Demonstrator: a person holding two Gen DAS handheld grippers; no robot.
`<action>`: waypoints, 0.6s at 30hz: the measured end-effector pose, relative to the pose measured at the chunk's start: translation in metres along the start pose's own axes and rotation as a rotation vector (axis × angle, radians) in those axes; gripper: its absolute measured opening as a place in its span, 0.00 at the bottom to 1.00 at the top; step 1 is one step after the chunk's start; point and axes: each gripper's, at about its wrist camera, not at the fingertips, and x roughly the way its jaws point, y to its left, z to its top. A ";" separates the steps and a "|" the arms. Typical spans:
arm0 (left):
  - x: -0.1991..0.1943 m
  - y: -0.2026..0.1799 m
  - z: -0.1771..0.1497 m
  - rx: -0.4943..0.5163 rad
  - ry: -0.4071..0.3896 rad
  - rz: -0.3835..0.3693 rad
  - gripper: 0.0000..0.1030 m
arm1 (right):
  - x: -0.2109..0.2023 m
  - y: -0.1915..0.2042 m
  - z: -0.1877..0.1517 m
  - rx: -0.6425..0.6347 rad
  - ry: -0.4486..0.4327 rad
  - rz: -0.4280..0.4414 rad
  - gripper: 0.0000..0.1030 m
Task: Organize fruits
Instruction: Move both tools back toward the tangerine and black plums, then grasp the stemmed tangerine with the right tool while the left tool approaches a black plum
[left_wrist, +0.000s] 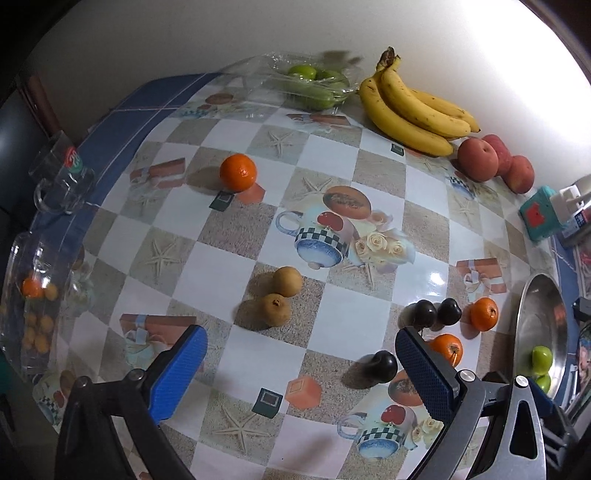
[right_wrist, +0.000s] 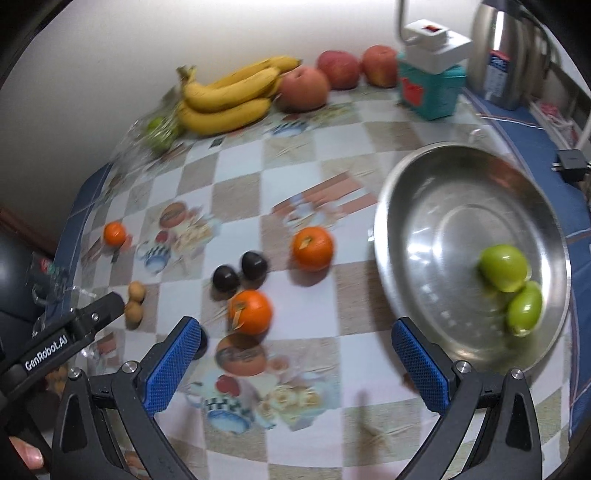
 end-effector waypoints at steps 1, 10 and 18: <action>0.000 0.001 0.000 -0.001 0.003 -0.002 1.00 | 0.002 0.004 0.000 -0.007 0.005 0.014 1.00; 0.024 -0.003 -0.006 -0.043 0.102 -0.047 1.00 | 0.026 0.021 0.001 -0.063 0.039 0.025 1.00; 0.032 0.005 -0.006 -0.102 0.120 -0.050 1.00 | 0.041 0.022 0.002 -0.089 0.066 0.005 1.00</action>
